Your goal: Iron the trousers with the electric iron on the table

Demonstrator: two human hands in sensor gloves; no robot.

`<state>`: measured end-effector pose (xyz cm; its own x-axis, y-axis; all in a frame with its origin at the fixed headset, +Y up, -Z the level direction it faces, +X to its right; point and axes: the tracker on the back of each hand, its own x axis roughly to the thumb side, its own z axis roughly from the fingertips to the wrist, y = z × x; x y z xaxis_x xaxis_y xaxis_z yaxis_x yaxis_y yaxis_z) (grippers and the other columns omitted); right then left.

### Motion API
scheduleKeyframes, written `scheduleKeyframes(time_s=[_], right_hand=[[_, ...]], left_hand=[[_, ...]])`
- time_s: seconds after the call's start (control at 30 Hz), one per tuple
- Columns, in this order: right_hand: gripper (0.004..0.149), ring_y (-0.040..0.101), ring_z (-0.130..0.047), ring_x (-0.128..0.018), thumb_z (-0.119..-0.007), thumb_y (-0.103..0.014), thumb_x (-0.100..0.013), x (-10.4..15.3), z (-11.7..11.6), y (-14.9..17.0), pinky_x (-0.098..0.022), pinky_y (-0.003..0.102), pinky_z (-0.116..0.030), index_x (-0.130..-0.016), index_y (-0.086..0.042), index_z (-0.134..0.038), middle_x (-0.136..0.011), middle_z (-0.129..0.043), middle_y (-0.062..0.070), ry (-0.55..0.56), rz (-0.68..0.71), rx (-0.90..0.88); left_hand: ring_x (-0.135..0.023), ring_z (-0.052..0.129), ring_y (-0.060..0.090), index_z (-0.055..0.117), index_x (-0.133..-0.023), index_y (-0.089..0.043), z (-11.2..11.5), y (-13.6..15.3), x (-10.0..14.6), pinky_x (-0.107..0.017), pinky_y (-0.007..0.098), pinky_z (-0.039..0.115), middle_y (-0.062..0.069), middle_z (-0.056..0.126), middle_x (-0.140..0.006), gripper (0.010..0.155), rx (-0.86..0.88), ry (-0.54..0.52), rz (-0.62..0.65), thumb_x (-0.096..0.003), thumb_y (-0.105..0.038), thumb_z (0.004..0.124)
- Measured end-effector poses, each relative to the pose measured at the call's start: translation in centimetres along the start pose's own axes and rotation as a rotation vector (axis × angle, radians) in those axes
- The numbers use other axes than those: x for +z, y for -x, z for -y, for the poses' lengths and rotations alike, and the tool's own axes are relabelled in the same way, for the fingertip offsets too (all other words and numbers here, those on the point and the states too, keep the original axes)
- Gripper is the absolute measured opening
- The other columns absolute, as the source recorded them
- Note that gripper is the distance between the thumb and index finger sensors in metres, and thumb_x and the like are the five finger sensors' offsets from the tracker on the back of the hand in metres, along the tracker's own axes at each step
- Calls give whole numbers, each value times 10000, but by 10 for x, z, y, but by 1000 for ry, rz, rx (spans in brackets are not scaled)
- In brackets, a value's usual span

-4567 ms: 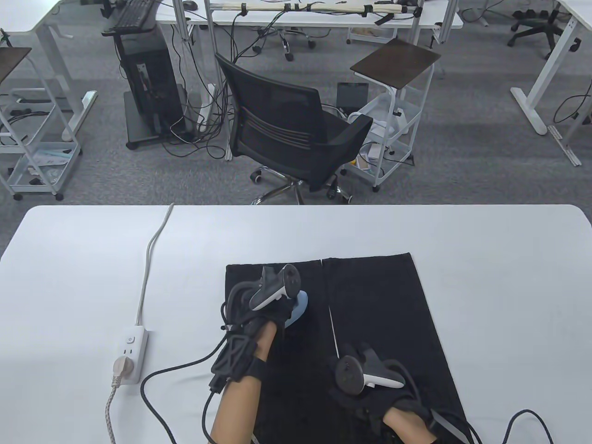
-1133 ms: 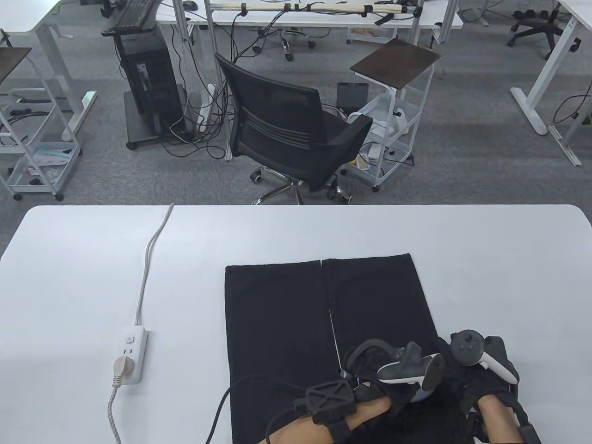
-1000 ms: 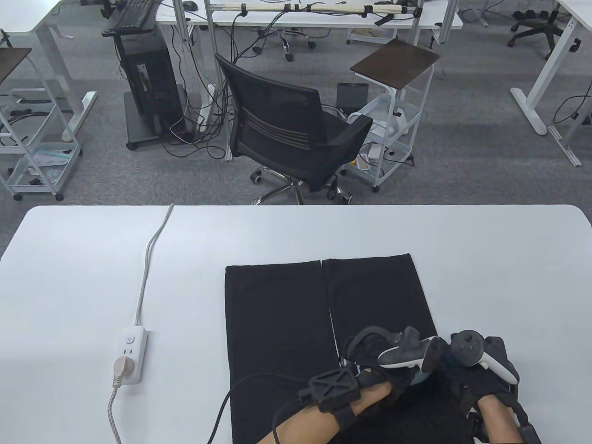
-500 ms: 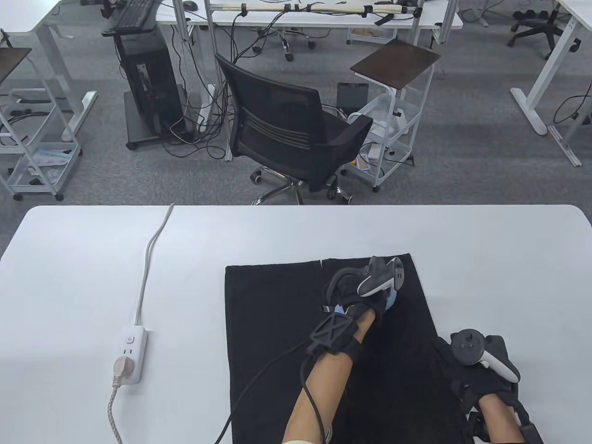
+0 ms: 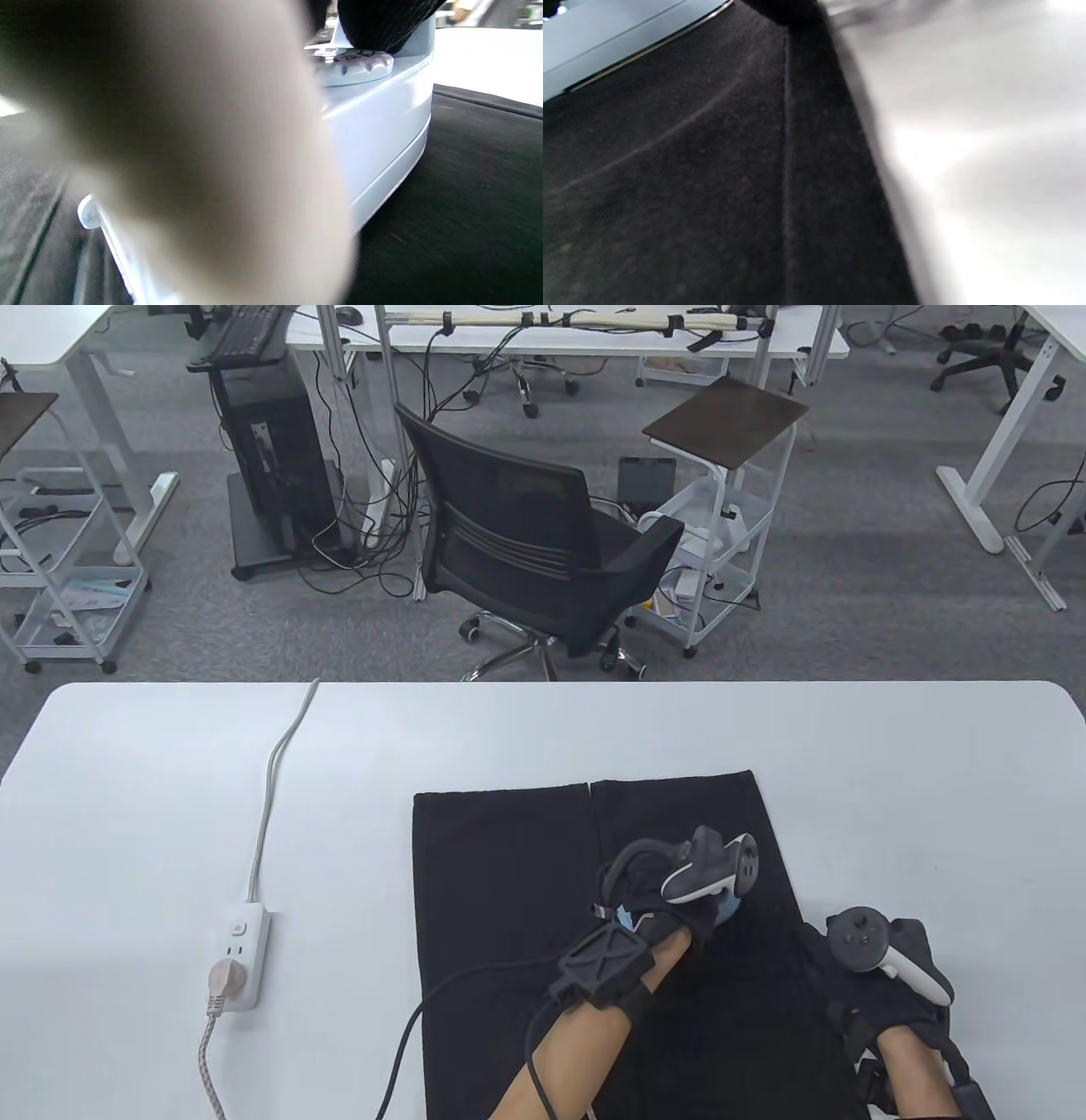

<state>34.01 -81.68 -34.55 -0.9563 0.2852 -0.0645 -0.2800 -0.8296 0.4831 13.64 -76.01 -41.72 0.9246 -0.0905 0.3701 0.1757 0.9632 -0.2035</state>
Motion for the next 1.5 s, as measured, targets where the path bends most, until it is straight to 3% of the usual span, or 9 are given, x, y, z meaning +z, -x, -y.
scheduleKeyframes(time_s=[0.37, 0.53, 0.7, 0.83, 0.93, 1.13, 1.3, 1.5], right_hand=[[585, 597, -120, -1016, -570, -225, -643, 1, 0, 2, -622, 812, -297, -1151, -212, -281, -1178, -111, 279, 7, 3, 2], [584, 596, -120, -1016, -571, -222, -643, 1, 1, 4, -621, 811, -296, -1153, -207, -286, -1179, -113, 279, 3, 11, -5], [580, 588, -118, -1018, -572, -222, -642, 1, 1, 5, -623, 808, -292, -1151, -213, -293, -1181, -114, 271, 1, 17, -15], [574, 589, -115, -1017, -568, -224, -646, 1, 1, 5, -622, 809, -290, -1148, -221, -290, -1180, -112, 272, 0, 19, -15], [583, 593, -114, -1015, -569, -221, -646, 1, 1, 5, -620, 810, -290, -1154, -206, -284, -1179, -112, 276, -1, 19, -12], [583, 600, -116, -1014, -571, -219, -647, 1, 2, 4, -618, 814, -294, -1157, -198, -290, -1179, -114, 285, -10, 23, -16], [580, 603, -117, -1013, -570, -224, -650, 0, 3, 3, -616, 816, -294, -1160, -188, -298, -1180, -117, 290, -16, 28, -24], [578, 603, -117, -1013, -570, -225, -650, 0, 3, 2, -616, 816, -294, -1161, -187, -301, -1181, -120, 288, -15, 25, -31]], left_hand=[[-442, 983, 142, 674, -912, -117, 14, -73, 90, -578, 560, 809, -49, 899, -547, 494, -47, -10, 212, -631, -518, 740], [-441, 986, 143, 682, -908, -115, 16, -81, 101, -574, 562, 811, -48, 903, -545, 494, -47, -2, 243, -629, -517, 746], [-444, 983, 140, 681, -912, -123, 10, -70, 76, -582, 557, 809, -53, 902, -549, 493, -37, -9, 200, -632, -523, 747], [-453, 982, 141, 676, -919, -132, 0, -49, 34, -596, 550, 806, -58, 901, -558, 494, -11, -5, 117, -634, -529, 745], [-457, 980, 139, 672, -926, -138, -8, -21, -6, -601, 547, 804, -61, 900, -561, 496, 17, 0, 11, -635, -534, 744], [-460, 981, 139, 666, -945, -141, -18, 30, -53, -611, 544, 799, -64, 900, -567, 510, 73, 9, -186, -636, -540, 746], [-459, 980, 139, 666, -957, -143, -20, 54, -68, -610, 541, 799, -65, 900, -566, 518, 90, 10, -259, -636, -541, 748], [-461, 983, 139, 664, -955, -139, -20, 47, -58, -601, 550, 801, -61, 901, -564, 521, 53, -1, -245, -632, -539, 741]])
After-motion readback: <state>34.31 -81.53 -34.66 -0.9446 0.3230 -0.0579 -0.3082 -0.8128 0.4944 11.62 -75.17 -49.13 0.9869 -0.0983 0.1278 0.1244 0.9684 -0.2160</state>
